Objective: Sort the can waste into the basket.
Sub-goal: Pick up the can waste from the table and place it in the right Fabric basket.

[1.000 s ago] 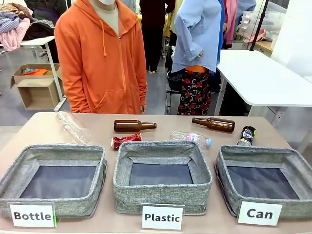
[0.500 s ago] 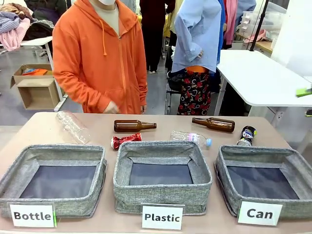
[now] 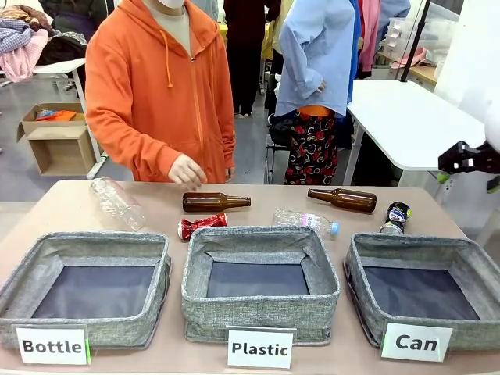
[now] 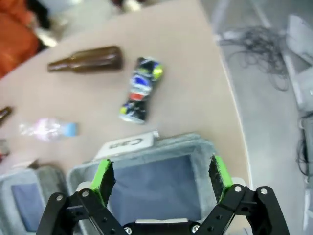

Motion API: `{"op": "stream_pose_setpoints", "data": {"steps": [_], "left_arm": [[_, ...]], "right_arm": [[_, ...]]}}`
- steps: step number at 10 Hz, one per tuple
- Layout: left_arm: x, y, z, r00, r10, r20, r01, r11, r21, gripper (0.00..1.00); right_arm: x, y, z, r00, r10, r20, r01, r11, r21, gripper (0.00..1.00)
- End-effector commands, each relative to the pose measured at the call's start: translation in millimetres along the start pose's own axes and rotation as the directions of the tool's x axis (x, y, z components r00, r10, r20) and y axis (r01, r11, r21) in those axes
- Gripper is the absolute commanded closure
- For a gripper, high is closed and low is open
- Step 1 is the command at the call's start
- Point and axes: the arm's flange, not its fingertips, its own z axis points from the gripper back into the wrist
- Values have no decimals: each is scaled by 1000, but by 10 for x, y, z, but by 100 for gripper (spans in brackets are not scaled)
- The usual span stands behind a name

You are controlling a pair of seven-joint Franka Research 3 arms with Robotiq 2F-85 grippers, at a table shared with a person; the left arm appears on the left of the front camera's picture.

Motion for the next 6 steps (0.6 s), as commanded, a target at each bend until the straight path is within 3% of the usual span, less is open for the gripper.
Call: {"op": "stream_pose_setpoints", "data": {"steps": [1, 2, 4, 5, 6], "left_arm": [[6, -4, 12, 1000, -24, 1, 24, 1000, -14, 0], [6, -4, 12, 1000, -24, 1, 24, 1000, -14, 0], [6, -4, 12, 1000, -24, 1, 24, 1000, -14, 0], [6, -4, 12, 1000, -24, 1, 24, 1000, -14, 0], [6, -4, 12, 1000, -24, 1, 24, 1000, -14, 0]], "right_arm": [[-3, -60, 342, 994, -74, 77, 67, 994, 90, 0], [0, 0, 0, 1000, 0, 0, 0, 1000, 0, 0], [20, -77, 132, 1000, -20, 24, 20, 1000, -3, 0], [-44, 0, 114, 999, 35, 25, -34, 998, -58, 0], [52, 68, 6, 998, 64, -26, -66, 994, -89, 0]]}}
